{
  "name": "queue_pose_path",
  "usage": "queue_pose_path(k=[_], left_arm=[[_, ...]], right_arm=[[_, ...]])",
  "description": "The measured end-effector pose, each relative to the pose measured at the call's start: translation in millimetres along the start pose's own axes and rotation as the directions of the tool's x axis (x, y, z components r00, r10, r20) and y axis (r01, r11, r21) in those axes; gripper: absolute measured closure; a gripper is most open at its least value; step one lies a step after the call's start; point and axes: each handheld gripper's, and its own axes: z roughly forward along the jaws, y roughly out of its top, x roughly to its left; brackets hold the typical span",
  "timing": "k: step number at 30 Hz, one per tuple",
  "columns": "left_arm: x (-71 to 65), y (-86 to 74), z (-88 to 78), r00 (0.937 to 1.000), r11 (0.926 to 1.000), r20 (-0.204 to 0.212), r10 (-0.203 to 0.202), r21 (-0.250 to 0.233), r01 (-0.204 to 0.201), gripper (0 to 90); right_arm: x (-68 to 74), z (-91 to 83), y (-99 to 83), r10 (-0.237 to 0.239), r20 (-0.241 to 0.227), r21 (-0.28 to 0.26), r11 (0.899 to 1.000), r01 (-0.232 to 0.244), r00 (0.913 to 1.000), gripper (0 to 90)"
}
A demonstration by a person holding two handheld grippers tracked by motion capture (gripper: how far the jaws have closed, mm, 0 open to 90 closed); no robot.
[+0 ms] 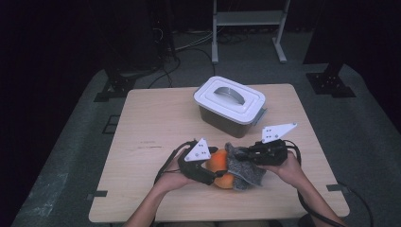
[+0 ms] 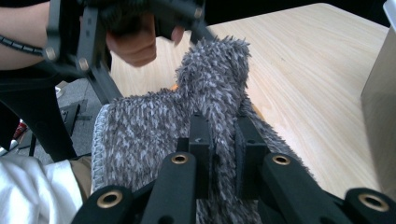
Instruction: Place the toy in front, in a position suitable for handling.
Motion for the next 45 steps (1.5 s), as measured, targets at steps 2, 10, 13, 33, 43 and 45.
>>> queue_pose_path(k=[2, 10, 13, 33, 43, 45], left_arm=[[2.8, -2.1, -1.1, 0.9999, 0.9999, 0.01, -0.01, -0.01, 0.01, 15.0], [3.0, -20.8, 20.5, 0.9991, 0.9996, 0.034, -0.027, 0.003, 0.027, 8.9], [2.5, -25.1, 22.9, 0.9984, 0.9989, 0.04, -0.04, -0.022, 0.041, 20.4], [-9.0, -13.8, 11.3, 0.9961, 0.9984, -0.074, 0.049, -0.024, -0.051, 37.4], [-5.9, -20.0, 5.9, 0.9954, 0.9992, -0.093, 0.022, -0.032, -0.025, 37.4], [-3.8, -21.4, 3.0, 0.9949, 0.9993, -0.099, 0.017, -0.032, -0.021, 37.2]], right_arm=[[-0.1, -1.9, -4.7, 0.001, -0.001, -0.009, 1.0, -0.001, 1.0, 79.8], [-2.3, -10.1, -16.7, 0.003, -0.007, -0.005, 1.0, -0.003, 1.0, 79.8], [-2.6, -10.8, -18.6, 0.002, 0.0, 0.009, 1.0, -0.002, 1.0, 79.8], [0.3, -19.8, 1.8, -0.047, 0.052, 0.038, 0.998, 0.045, 0.9976, 80.0], [3.9, -4.8, 5.8, -0.057, 0.024, 0.021, 0.998, 0.057, 0.9981, 79.9], [1.1, -7.2, -1.2, -0.044, 0.029, 0.033, 0.999, 0.043, 0.9986, 79.9]])
